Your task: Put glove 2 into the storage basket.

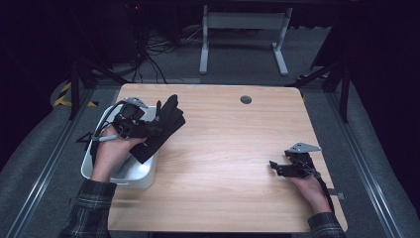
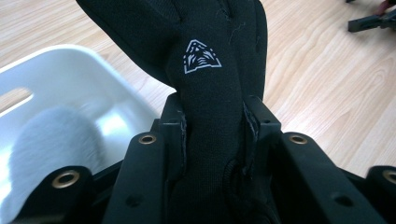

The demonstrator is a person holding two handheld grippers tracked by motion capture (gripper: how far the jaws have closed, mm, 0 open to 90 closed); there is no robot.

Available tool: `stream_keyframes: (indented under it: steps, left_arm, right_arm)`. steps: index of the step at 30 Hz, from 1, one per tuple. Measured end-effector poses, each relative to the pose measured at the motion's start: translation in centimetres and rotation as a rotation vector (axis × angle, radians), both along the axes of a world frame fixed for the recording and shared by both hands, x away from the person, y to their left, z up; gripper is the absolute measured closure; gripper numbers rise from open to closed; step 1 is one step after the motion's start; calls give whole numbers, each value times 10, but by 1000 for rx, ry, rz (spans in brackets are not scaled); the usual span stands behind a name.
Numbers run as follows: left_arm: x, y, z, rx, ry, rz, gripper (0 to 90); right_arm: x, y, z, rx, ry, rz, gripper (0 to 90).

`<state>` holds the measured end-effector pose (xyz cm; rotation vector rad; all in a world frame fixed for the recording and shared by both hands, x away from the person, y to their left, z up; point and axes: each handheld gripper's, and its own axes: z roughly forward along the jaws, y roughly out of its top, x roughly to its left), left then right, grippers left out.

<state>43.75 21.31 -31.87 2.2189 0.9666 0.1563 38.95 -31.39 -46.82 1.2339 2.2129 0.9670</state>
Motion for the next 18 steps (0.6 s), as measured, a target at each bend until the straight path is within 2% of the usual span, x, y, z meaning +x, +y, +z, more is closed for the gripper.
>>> stream_keyframes:
  steps: [2,7,9,13,18]
  left_arm:
    - [0,4,0,0,1,8,667]
    - [1,31,0,9,-2,66,667]
    - [1,34,0,13,-6,71,667]
    - [1,54,-1,16,3,112,667]
    - [0,71,-7,14,18,152,667]
  right_arm:
    - [0,0,0,0,0,0,212]
    - [0,0,0,0,0,0,211]
    - [0,0,0,0,0,0,211]
    - [0,0,0,0,0,0,211]
    - [0,0,0,0,0,-1,211]
